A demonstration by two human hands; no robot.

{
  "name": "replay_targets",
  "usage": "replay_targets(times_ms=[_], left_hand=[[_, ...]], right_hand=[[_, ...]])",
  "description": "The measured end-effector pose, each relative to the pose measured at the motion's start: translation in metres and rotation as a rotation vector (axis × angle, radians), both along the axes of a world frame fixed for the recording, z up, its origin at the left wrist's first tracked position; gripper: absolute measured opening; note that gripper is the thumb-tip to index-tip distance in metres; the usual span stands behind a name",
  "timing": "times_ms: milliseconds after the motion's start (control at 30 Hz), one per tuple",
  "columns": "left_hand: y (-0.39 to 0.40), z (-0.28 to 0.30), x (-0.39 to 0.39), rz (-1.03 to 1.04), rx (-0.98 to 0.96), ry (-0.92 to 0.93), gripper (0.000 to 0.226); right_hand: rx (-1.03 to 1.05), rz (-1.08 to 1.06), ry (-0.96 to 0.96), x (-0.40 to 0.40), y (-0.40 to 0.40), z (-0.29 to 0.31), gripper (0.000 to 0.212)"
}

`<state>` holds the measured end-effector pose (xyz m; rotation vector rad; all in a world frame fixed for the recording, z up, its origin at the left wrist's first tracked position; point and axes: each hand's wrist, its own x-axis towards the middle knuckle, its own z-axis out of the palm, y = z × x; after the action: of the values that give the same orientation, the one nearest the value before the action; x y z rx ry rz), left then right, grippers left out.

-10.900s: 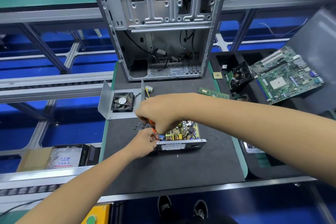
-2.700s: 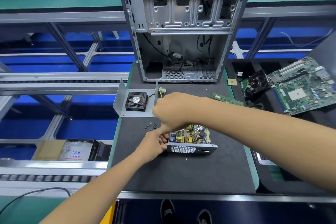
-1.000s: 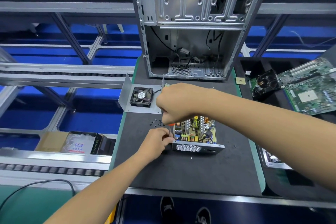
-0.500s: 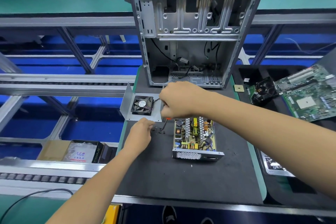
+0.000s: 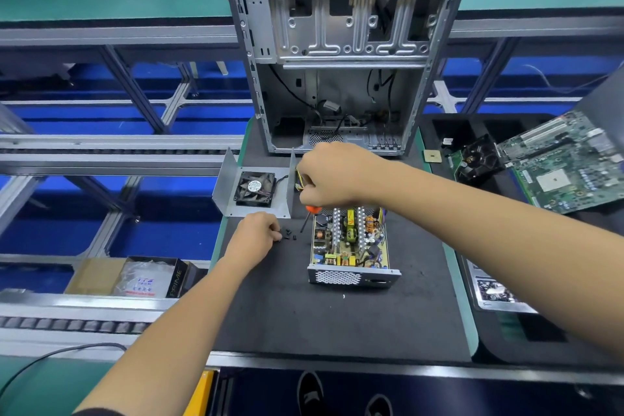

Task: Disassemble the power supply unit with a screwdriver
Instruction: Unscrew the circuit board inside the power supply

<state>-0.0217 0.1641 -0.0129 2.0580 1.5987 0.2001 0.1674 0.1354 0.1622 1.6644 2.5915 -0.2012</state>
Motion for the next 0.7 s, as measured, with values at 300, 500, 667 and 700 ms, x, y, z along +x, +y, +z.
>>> replay_targets(times_ms=[300, 500, 667, 700], left_hand=[[-0.011, 0.022, 0.026, -0.100, 0.289, -0.079, 0.009], [-0.015, 0.060, 0.091, -0.270, 0.350, -0.176, 0.009], [-0.014, 0.068, 0.141, -0.484, 0.363, -0.114, 0.016], [-0.011, 0.069, 0.151, -0.485, 0.344, -0.103, 0.019]], right_hand=[[0.100, -0.086, 0.047, 0.029, -0.002, 0.019, 0.031], [0.138, -0.118, 0.002, 0.063, -0.003, 0.038, 0.031], [0.180, -0.172, -0.112, 0.098, -0.014, 0.047, 0.033], [0.179, -0.180, -0.139, 0.104, -0.015, 0.046, 0.033]])
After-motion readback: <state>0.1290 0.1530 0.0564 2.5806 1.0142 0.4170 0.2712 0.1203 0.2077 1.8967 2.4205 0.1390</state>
